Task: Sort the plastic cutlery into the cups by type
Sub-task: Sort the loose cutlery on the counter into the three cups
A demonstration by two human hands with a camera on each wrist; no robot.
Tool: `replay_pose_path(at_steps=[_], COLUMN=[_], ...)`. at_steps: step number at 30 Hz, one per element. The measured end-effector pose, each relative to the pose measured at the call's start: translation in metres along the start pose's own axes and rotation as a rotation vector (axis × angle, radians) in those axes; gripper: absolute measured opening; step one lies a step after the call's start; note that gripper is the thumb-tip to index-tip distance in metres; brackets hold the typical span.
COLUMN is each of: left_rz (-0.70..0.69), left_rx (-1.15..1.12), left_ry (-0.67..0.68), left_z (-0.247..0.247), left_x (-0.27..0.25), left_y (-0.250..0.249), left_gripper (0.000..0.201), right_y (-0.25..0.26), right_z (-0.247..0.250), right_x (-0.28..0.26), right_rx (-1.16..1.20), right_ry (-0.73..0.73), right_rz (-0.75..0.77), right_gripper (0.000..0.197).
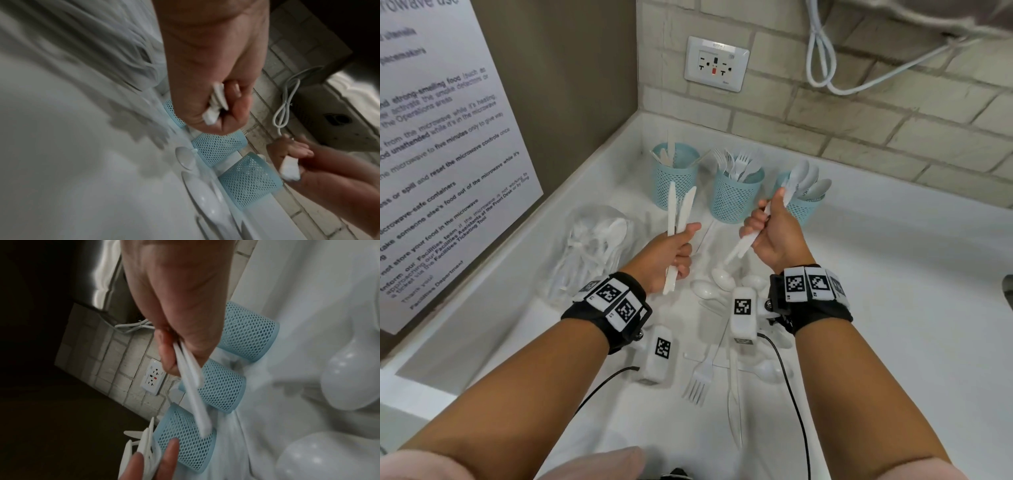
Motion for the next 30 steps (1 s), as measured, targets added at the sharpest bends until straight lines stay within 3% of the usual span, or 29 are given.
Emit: replay_pose_path(at_steps=[4,7,12,17,24,30], left_rz=[-0.020,0.006,0.037,0.048,0.071,0.023], left_rx=[0.094,0.113,0.176,0.220,0.236,0.403], left_ry=[0.005,0.074,0.139,0.206,0.385,0.333], left_z=[-0.003,-0.009,-0.019,-0.022,-0.032,-0.032], left_x=[-0.003,-0.007,-0.008,-0.008,-0.019,-0.019], left_y=[-0.002,-0.001,0.002,0.003,0.007,0.005], left_gripper=[0.016,0.023,0.036,0.052,0.030,0.015], right_y=[-0.008,-0.015,-0.022,-0.021,-0.018,-0.009], right_z=[-0.006,-0.007,-0.008,-0.010,-0.011,-0.006], right_x=[-0.003,-0.004,-0.003,-0.003,-0.005,-0.004], right_rx=[-0.251,-0.263,-0.565,-0.502,-0.344,-0.294], right_ry=[0.052,0.047,0.030,0.021,0.129,0.115], right_rz=[-0.018,-0.052,-0.056,-0.063,-0.089,-0.077], right_gripper=[0.002,0.010,0.008,0.014,0.018,0.018])
Point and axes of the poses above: each hand's wrist, its own x-axis towards the middle knuckle, its own z-axis out of the back of the hand, y = z × x, the point moved 10 cm from there along x, towards the middle knuckle, and after that the axes turned 3 degrees about x, right-handed, at the moved point
